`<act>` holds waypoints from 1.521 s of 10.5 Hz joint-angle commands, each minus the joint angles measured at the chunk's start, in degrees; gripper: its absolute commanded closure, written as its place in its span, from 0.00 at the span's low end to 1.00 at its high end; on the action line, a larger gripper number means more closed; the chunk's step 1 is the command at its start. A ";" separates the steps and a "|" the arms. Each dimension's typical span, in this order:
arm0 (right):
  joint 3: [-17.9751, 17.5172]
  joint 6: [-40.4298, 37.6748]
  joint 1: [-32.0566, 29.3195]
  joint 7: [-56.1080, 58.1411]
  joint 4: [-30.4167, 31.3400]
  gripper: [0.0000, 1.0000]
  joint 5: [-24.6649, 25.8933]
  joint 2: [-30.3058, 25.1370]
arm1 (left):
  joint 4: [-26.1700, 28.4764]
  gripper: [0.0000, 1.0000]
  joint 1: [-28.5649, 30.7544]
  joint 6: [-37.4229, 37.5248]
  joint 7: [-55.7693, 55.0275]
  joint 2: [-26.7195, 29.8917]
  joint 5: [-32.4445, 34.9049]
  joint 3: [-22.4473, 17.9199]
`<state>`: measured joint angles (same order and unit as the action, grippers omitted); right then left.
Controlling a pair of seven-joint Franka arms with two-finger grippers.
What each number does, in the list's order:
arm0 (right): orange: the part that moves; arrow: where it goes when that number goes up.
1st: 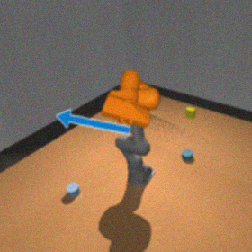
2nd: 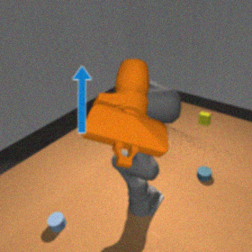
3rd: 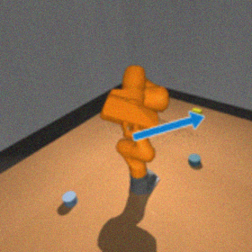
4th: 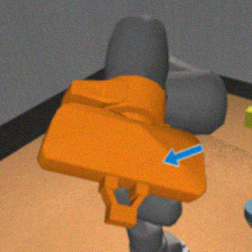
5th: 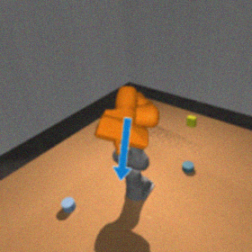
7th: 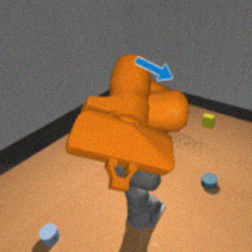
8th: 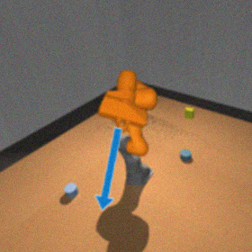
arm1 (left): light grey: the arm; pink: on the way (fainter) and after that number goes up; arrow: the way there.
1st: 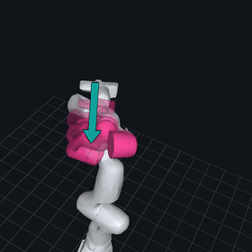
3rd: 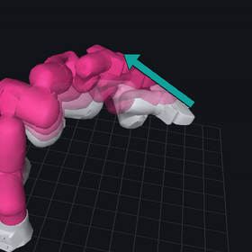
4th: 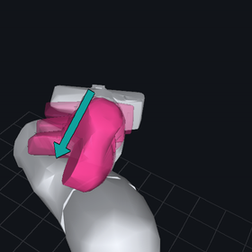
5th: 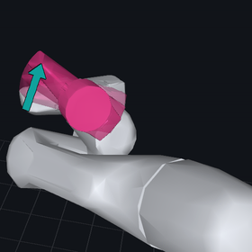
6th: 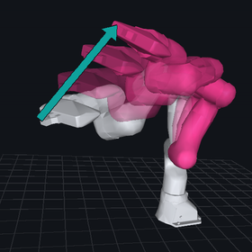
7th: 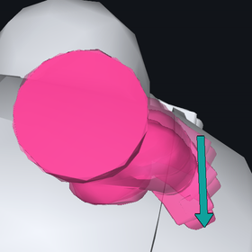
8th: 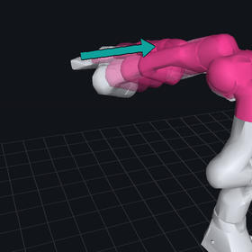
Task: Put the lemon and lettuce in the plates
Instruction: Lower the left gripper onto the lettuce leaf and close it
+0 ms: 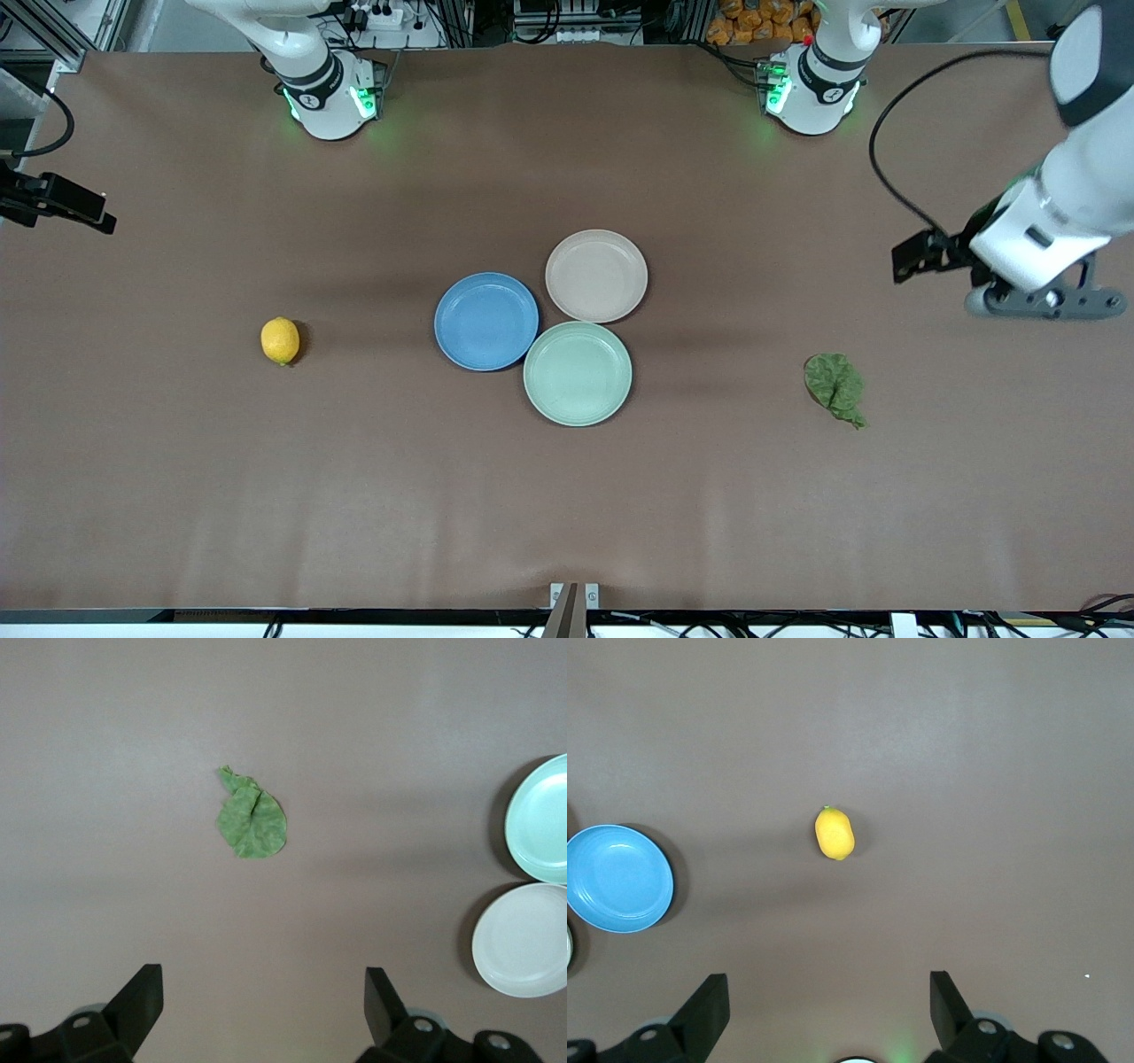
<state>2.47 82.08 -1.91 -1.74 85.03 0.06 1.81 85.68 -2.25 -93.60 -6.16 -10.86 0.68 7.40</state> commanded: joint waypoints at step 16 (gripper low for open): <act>-0.45 2.11 -0.02 0.25 0.83 0.00 -0.85 3.63 | 14.08 0.00 2.69 -33.30 -3.07 -19.80 1.69 -0.46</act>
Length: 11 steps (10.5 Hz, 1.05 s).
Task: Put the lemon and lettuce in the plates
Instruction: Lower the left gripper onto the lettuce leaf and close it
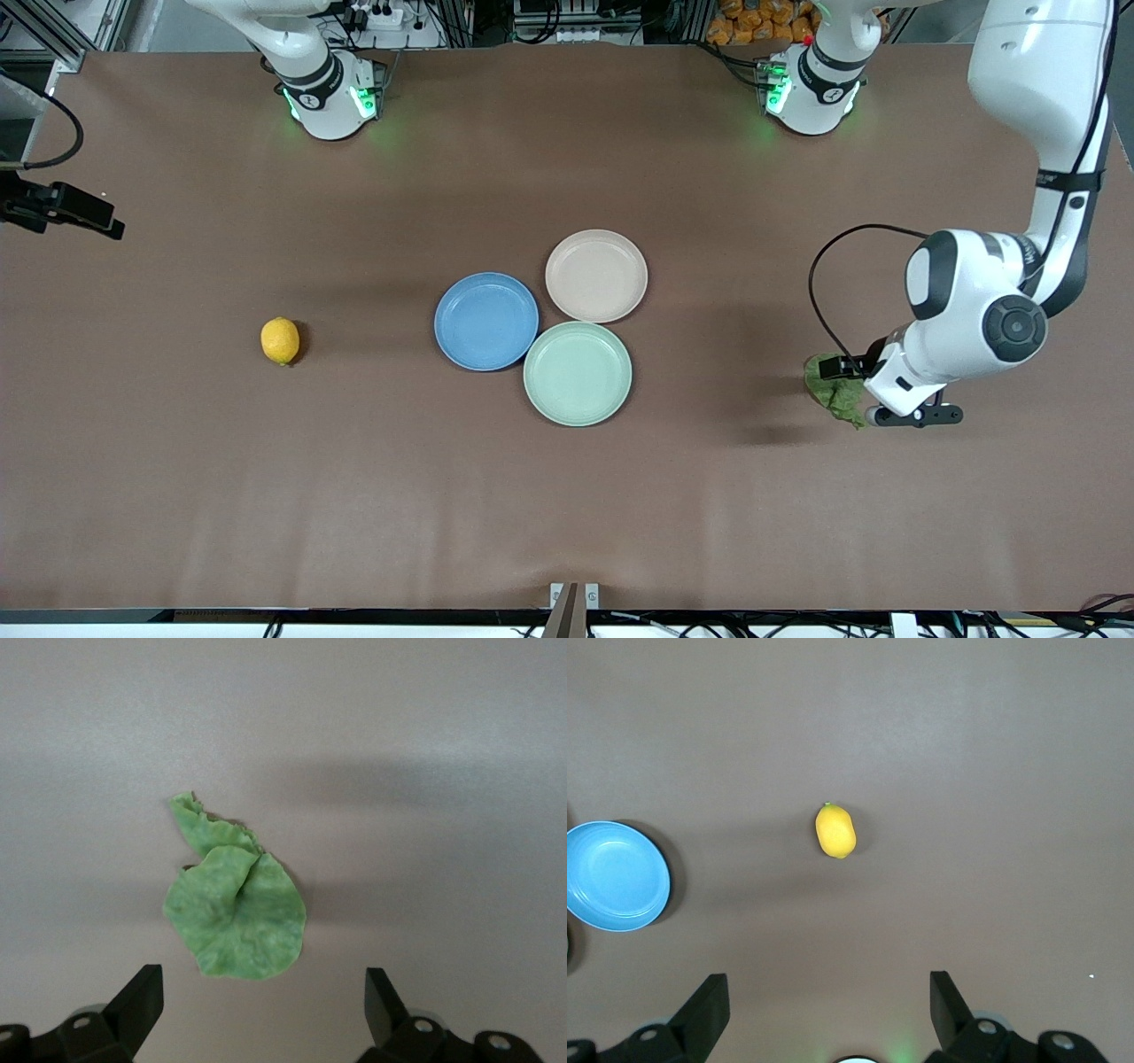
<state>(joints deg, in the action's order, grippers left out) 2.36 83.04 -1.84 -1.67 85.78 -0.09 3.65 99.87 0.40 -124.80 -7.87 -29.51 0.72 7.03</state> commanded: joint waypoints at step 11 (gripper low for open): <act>-0.34 17.06 0.26 2.28 10.81 0.00 -0.70 8.82 | -0.81 0.00 -0.66 -7.74 -3.91 -8.45 6.75 -1.58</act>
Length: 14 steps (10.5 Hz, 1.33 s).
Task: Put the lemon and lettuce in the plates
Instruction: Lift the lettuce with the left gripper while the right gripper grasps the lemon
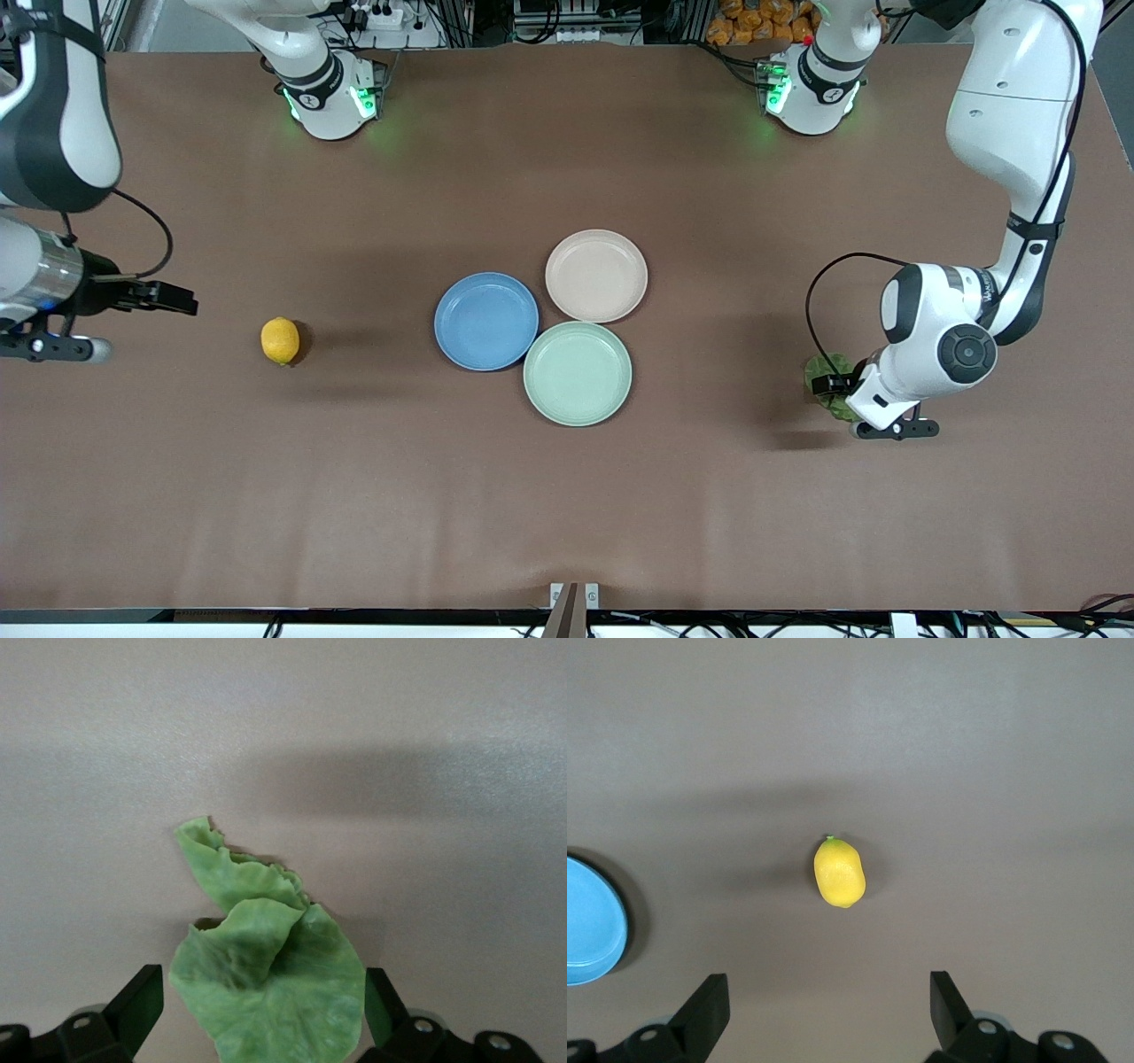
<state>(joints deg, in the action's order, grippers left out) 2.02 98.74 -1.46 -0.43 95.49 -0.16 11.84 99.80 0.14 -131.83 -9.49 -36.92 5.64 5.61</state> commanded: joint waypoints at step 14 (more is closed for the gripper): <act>0.01 40.62 -0.04 1.13 31.32 0.00 -0.54 0.99 | -2.24 1.00 -0.76 -4.67 -2.11 -4.04 1.92 -0.08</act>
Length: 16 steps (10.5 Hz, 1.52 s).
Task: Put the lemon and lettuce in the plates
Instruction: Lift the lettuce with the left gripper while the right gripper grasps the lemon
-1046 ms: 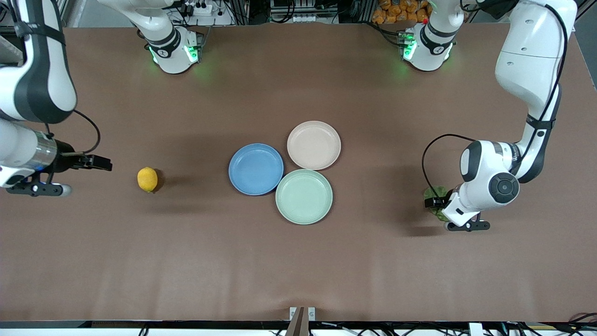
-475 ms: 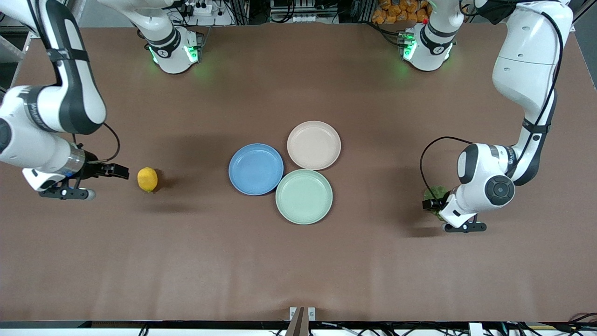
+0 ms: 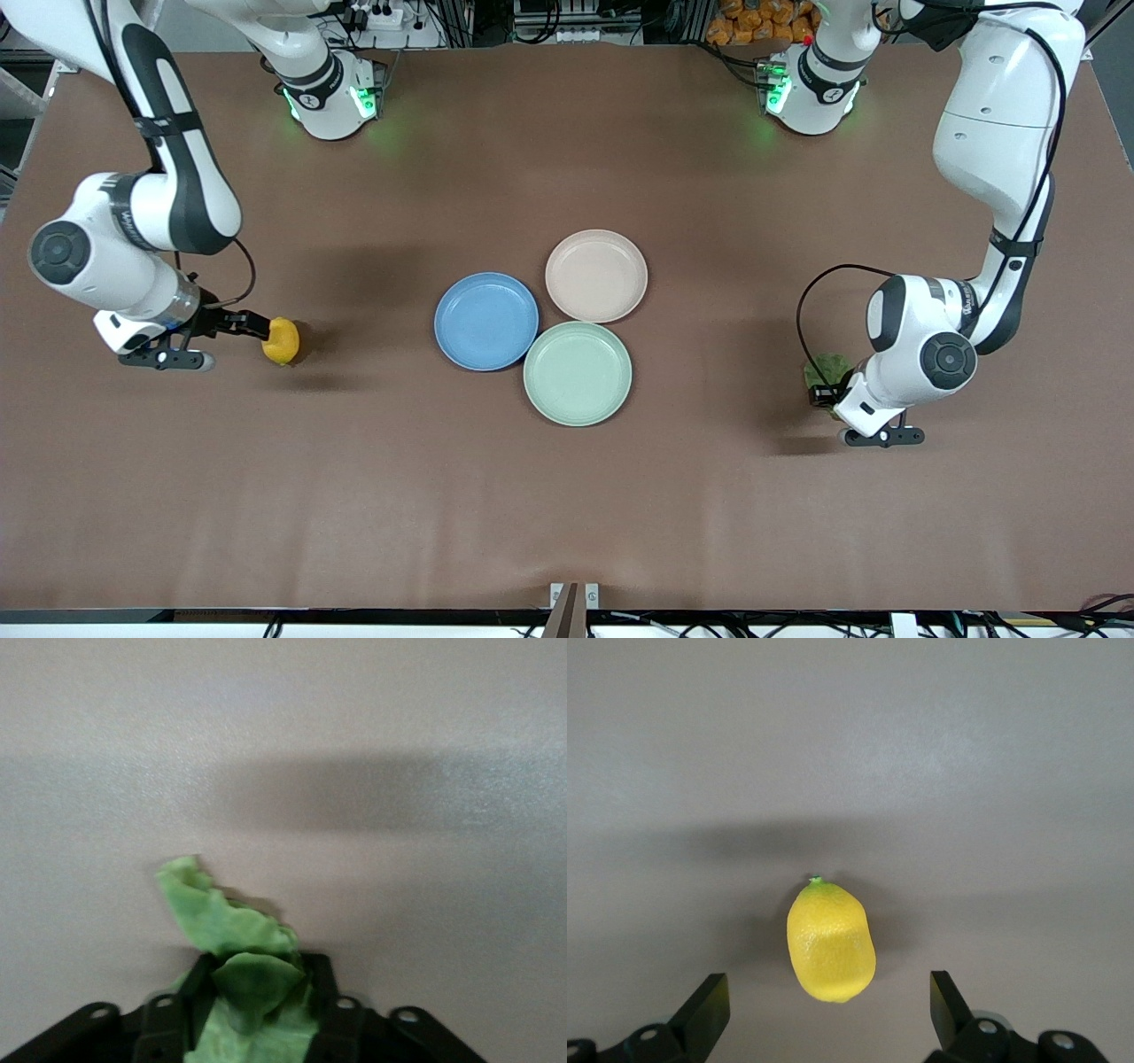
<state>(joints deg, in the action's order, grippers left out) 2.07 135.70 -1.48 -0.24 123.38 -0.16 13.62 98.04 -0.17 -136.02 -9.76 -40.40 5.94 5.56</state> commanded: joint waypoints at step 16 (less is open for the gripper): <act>-0.31 22.30 0.08 0.16 7.22 0.00 -0.63 11.42 | 14.37 1.00 -2.82 0.58 -0.43 17.72 4.34 4.45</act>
<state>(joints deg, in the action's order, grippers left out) 2.00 155.29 -1.47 -0.24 130.14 -0.16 23.83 108.22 -3.47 -135.84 -9.10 -27.14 9.00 8.22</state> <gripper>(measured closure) 0.000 0.943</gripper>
